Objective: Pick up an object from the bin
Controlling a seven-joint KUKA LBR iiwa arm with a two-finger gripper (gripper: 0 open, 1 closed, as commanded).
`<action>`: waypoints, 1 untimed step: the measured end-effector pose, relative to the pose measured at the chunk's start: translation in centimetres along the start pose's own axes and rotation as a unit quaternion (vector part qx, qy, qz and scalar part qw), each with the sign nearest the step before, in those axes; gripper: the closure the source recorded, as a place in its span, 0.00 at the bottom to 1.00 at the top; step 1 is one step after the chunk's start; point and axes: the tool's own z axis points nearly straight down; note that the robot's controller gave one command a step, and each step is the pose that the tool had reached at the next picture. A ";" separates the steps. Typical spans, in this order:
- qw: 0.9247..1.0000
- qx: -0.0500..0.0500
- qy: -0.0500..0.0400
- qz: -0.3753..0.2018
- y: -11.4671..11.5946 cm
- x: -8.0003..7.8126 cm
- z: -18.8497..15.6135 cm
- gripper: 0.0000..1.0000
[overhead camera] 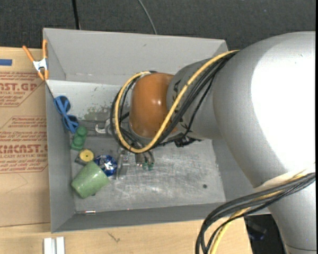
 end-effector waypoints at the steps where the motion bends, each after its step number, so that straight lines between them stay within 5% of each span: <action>1: 1.000 0.003 0.004 -0.018 5.7 -2.6 0.3 1.00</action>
Offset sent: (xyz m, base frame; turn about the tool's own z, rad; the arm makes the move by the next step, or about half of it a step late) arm 0.0314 0.0692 -0.0033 -0.0395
